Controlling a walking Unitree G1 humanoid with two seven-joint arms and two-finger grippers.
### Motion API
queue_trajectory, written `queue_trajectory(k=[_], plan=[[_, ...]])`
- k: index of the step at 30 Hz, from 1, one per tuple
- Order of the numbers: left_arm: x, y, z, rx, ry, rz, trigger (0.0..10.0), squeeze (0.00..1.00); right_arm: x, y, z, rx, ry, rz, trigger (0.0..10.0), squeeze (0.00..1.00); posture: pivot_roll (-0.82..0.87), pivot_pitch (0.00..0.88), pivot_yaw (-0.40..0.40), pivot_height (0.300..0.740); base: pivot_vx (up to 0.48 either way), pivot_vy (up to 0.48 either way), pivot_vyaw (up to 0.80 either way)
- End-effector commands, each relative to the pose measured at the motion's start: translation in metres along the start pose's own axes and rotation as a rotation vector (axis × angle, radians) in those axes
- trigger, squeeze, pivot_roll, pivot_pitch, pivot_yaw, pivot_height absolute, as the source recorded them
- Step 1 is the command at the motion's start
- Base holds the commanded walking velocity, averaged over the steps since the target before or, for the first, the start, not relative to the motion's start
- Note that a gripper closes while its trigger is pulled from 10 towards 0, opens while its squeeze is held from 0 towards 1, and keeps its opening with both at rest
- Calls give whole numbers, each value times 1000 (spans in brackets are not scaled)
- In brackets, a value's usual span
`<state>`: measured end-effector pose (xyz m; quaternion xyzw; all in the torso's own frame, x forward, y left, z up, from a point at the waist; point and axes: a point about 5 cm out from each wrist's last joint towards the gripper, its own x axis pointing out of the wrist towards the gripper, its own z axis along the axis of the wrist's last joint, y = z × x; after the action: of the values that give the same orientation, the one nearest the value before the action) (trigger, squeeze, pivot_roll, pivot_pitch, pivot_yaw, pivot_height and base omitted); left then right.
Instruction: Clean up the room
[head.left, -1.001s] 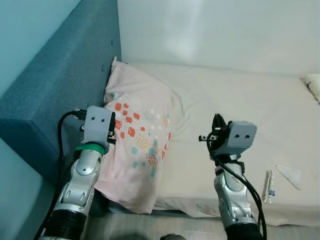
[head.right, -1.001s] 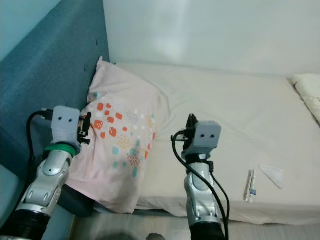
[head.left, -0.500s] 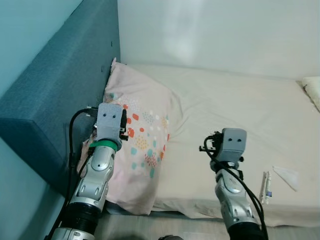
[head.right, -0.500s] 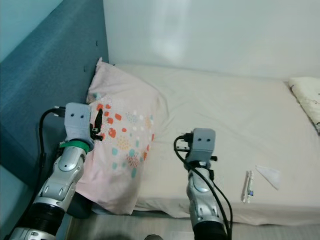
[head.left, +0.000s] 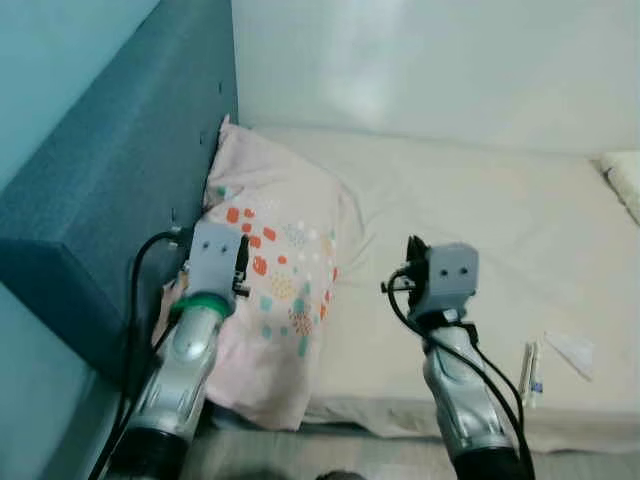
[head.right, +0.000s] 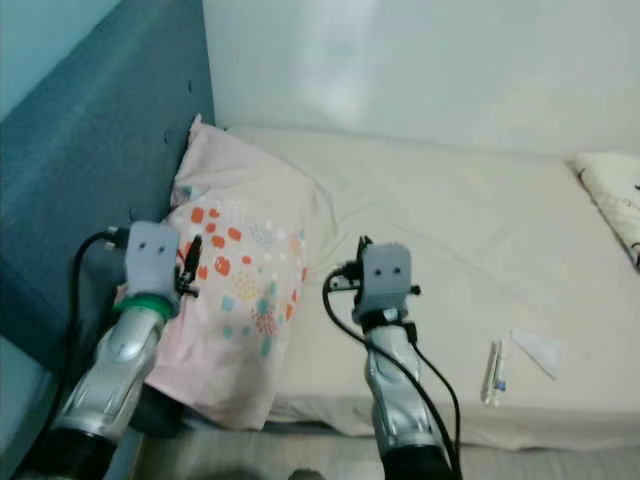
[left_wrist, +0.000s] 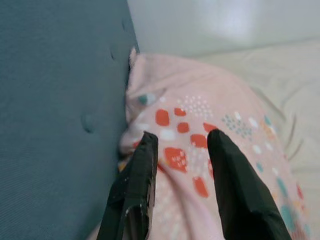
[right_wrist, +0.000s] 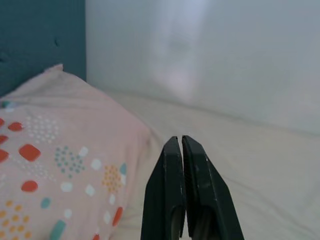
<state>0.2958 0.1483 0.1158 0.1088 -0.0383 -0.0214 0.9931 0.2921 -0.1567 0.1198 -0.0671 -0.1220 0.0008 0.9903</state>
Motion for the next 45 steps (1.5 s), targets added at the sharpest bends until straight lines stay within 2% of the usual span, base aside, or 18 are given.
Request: queue_trajectory(k=[1,4,6,9,12,17,19,26,31,39,45], plan=[[-2,0,5,13,-13,-15,10000,0,-3,-1,0,-15,13,5,10000,0,-95,0,-32,738,0,0,0],[-21,19,6,25,1,-17,10000,0,-21,-4,3,-18,22,41,10000,0,-89,0,-33,738,0,0,0],[-22,20,11,51,-22,-64,10000,0,-26,-8,6,-14,23,63,10000,0,-84,0,-34,738,0,0,0],[-19,17,10,79,-31,-84,10000,0,-24,-12,5,-32,26,73,10000,0,-89,0,-29,738,0,0,0],[-9,13,13,63,-35,-58,10000,0,-16,-18,8,-28,25,26,10000,0,-94,0,-21,738,0,0,0],[-5,4,13,32,-12,-51,10000,0,-16,-12,6,-11,43,9,10000,0,-99,0,-18,738,0,0,0],[-6,-1,11,15,16,-75,10000,0,-18,-9,6,1,53,14,10000,0,-98,0,-18,738,0,0,0],[-10,-7,8,10,21,-118,10000,0,-20,-9,4,-3,63,24,10000,0,-103,0,-19,738,0,0,0],[-11,-6,8,15,21,-118,10000,0,-20,-9,2,-10,71,16,10000,0,-103,0,-17,738,0,0,0],[-16,-7,8,29,11,-141,10000,0,-21,-3,0,-3,85,33,10000,0,-87,0,-15,738,0,-329,0],[-18,-8,7,25,15,-147,10000,0,-23,-4,-2,-7,94,36,10000,0,-92,0,-20,738,0,-390,0]])
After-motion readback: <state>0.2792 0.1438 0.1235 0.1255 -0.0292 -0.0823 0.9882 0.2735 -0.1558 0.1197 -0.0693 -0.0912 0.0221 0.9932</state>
